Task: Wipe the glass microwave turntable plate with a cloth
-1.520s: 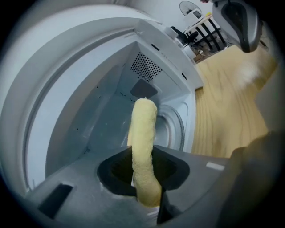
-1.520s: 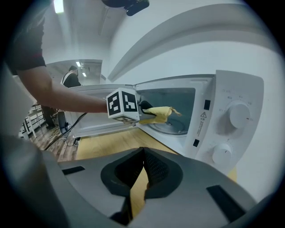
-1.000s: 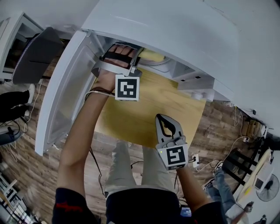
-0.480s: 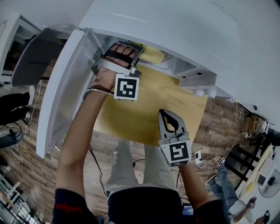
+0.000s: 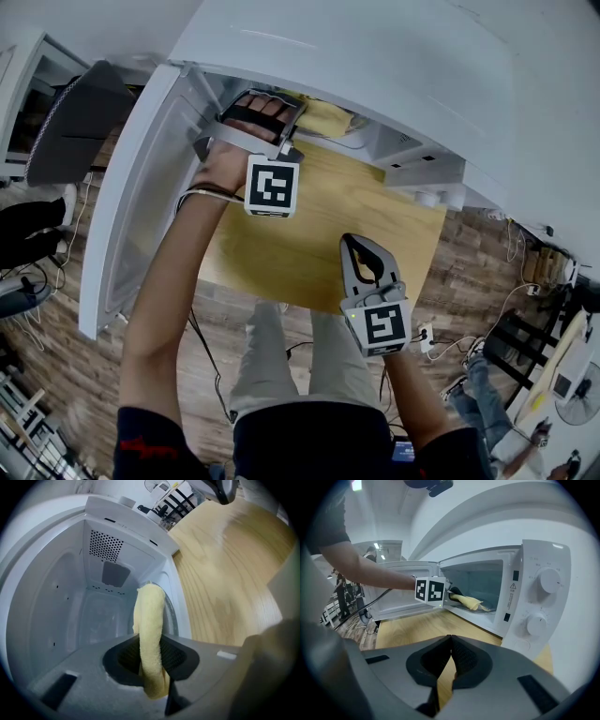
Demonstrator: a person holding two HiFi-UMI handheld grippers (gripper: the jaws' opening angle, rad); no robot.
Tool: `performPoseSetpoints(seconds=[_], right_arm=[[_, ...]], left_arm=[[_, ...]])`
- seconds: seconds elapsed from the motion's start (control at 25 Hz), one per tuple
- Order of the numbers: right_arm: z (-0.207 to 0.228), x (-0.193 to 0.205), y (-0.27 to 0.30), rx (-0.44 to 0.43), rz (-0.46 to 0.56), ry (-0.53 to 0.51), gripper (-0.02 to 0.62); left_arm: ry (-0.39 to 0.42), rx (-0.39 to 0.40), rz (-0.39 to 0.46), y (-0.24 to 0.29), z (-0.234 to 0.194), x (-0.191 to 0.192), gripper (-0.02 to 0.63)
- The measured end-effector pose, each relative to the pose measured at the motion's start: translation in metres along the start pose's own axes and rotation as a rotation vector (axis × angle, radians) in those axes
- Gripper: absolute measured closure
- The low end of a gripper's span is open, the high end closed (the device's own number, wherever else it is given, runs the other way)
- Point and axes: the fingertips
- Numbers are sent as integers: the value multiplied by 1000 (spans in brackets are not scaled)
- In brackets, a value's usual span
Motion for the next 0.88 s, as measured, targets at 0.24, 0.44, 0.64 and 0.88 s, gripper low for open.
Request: performPoseSetpoints(seconds=[0.24,0.44,0.64,0.88], right_arm=[[-2,4,-2,-7,-5,3,584],[0,7,-2,-4,-8,12,584],[12,-1,10,17,8,13,584],[30,-20,41,49,43,-6,584]], left_arm=[[7,19,5,2,0,-10,529],[16,33,10,4,2,-17,530],[6,37,10,4,1,-14,529],[6,36,15,5,1,-16,529]])
Point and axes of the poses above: the fingertips, and each gripper's own axes: y forward along the fingers, z to its right, x out of its underside, and after that the axes turned 1 degree about z, right-handed
